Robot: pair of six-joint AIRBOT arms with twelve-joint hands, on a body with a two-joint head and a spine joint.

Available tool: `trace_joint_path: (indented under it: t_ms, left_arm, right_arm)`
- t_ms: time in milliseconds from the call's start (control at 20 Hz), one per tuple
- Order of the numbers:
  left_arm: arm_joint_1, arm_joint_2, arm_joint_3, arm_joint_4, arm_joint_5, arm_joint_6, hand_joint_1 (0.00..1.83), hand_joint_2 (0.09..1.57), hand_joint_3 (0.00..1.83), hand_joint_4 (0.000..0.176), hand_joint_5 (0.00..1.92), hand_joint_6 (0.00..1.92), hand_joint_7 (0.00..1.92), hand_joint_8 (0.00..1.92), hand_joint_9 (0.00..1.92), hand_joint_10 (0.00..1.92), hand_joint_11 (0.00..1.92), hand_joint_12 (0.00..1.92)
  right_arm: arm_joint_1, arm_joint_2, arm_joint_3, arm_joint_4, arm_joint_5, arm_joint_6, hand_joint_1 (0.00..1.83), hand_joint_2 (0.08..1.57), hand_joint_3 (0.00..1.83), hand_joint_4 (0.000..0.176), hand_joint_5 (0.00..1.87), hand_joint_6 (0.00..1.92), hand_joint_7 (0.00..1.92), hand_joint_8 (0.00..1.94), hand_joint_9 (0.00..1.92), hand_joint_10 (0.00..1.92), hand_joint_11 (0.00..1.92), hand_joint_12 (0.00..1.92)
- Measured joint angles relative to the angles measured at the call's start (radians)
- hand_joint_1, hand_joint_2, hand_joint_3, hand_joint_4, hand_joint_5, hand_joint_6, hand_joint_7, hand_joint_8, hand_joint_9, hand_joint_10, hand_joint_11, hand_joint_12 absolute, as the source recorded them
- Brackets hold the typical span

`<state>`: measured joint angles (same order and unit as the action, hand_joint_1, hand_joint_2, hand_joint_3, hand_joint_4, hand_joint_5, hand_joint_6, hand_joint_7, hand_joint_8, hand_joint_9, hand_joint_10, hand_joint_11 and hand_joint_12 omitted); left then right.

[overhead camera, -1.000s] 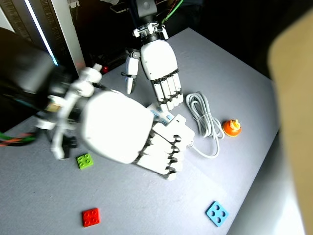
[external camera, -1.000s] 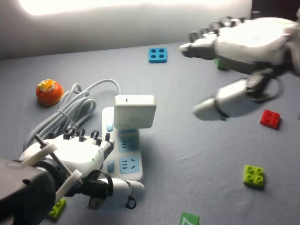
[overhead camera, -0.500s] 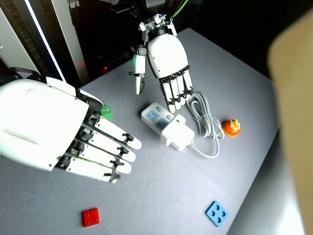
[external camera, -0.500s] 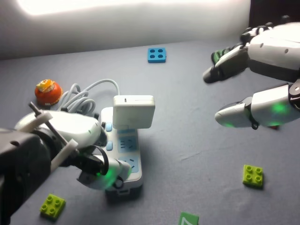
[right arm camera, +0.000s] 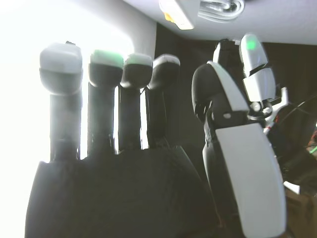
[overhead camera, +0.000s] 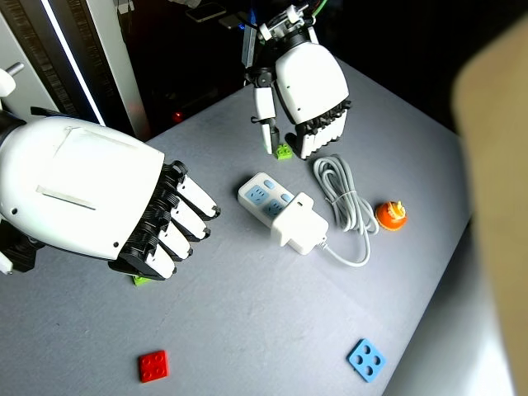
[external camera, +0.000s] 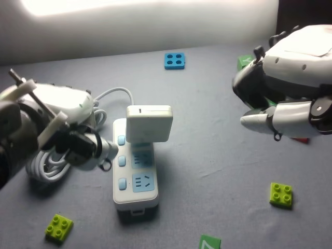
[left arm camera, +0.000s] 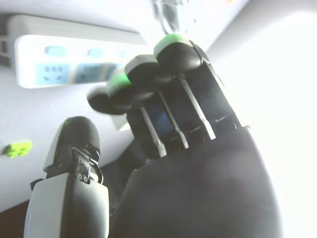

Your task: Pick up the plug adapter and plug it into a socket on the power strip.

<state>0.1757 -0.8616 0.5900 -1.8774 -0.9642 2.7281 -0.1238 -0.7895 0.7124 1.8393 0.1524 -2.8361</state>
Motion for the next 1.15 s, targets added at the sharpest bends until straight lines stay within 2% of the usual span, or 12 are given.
trace_joint_path:
  t_ms: [150, 300, 400, 450, 550, 600, 700, 800, 1000, 1050, 1150]
  left_arm:
    - [-0.028, 0.0, 0.002, -0.016, -0.005, 0.021, 0.22, 1.43, 0.01, 0.0, 1.32, 1.92, 1.43, 1.92, 1.45, 1.92, 1.53, 1.92]
    - [-0.069, 0.0, 0.013, -0.013, -0.008, 0.032, 0.2, 1.46, 0.01, 0.0, 1.3, 1.92, 1.42, 1.92, 1.44, 1.92, 1.52, 1.92]
    - [-0.099, 0.0, 0.013, -0.018, -0.022, 0.064, 0.21, 1.47, 0.0, 0.0, 1.3, 1.92, 1.4, 1.92, 1.42, 1.92, 1.5, 1.92]
    - [-0.107, 0.0, 0.013, -0.024, -0.024, 0.084, 0.22, 1.48, 0.0, 0.0, 1.3, 1.92, 1.39, 1.92, 1.42, 1.92, 1.49, 1.92]
    - [-0.109, 0.0, 0.012, -0.035, -0.025, 0.091, 0.19, 1.48, 0.0, 0.0, 1.27, 1.92, 1.38, 1.92, 1.41, 1.92, 1.47, 1.92]
    - [-0.109, 0.0, 0.012, -0.04, -0.026, 0.095, 0.19, 1.48, 0.0, 0.0, 1.26, 1.92, 1.37, 1.92, 1.4, 1.92, 1.46, 1.92]
    - [-0.12, 0.002, 0.012, -0.048, -0.031, 0.097, 0.22, 1.49, 0.0, 0.0, 1.27, 1.92, 1.37, 1.92, 1.39, 1.92, 1.46, 1.92]
    - [-0.135, 0.004, 0.011, -0.042, -0.034, 0.098, 0.21, 1.48, 0.0, 0.0, 1.28, 1.92, 1.37, 1.92, 1.39, 1.92, 1.44, 1.92]
    - [-0.152, 0.004, 0.013, -0.042, -0.042, 0.099, 0.16, 1.51, 0.01, 0.0, 1.27, 1.92, 1.38, 1.92, 1.39, 1.92, 1.45, 1.92]
    - [-0.152, 0.004, 0.013, -0.045, -0.043, 0.099, 0.17, 1.51, 0.0, 0.0, 1.25, 1.92, 1.37, 1.92, 1.39, 1.92, 1.46, 1.92]
    - [-0.152, 0.004, 0.012, -0.048, -0.045, 0.099, 0.22, 1.49, 0.0, 0.0, 1.24, 1.92, 1.36, 1.92, 1.39, 1.92, 1.48, 1.92]
  right_arm:
    - [0.0, 0.0, 0.0, 0.0, 0.008, -0.012, 0.47, 1.44, 0.01, 0.0, 1.09, 1.92, 1.21, 1.94, 1.42, 1.92, 1.68, 1.92]
    - [0.0, 0.0, 0.002, -0.006, 0.017, -0.013, 0.52, 1.45, 0.0, 0.0, 1.05, 1.92, 1.2, 1.94, 1.4, 1.92, 1.66, 1.92]
    - [0.0, -0.002, 0.002, -0.067, 0.029, 0.008, 0.55, 1.45, 0.0, 0.0, 1.02, 1.92, 1.18, 1.94, 1.39, 1.92, 1.64, 1.92]
    - [0.0, -0.004, 0.002, -0.127, 0.039, 0.057, 0.58, 1.45, 0.0, 0.0, 1.01, 1.92, 1.18, 1.94, 1.39, 1.92, 1.64, 1.92]
    - [-0.014, -0.004, 0.002, -0.331, 0.073, 0.24, 0.55, 1.45, 0.0, 0.0, 0.98, 1.92, 1.16, 1.94, 1.37, 1.92, 1.62, 1.92]
    - [-0.031, -0.004, 0.002, -0.482, 0.102, 0.376, 0.53, 1.45, 0.0, 0.0, 0.97, 1.92, 1.17, 1.94, 1.37, 1.92, 1.62, 1.92]
    - [-0.051, -0.004, 0.002, -0.669, 0.143, 0.53, 0.56, 1.45, 0.0, 0.0, 0.97, 1.92, 1.16, 1.94, 1.36, 1.92, 1.6, 1.92]
    - [-0.063, -0.002, 0.002, -0.751, 0.158, 0.586, 0.57, 1.45, 0.0, 0.0, 0.98, 1.92, 1.16, 1.94, 1.35, 1.92, 1.6, 1.92]
    - [-0.077, 0.0, 0.005, -0.779, 0.154, 0.615, 0.61, 1.44, 0.0, 0.0, 1.02, 1.92, 1.18, 1.94, 1.36, 1.92, 1.6, 1.92]
    - [-0.082, 0.0, 0.013, -0.812, 0.15, 0.644, 0.6, 1.44, 0.0, 0.0, 1.02, 1.92, 1.18, 1.94, 1.35, 1.92, 1.59, 1.92]
    - [-0.107, 0.0, 0.031, -0.977, 0.16, 0.777, 0.61, 1.43, 0.0, 0.0, 1.0, 1.92, 1.17, 1.94, 1.34, 1.92, 1.59, 1.92]
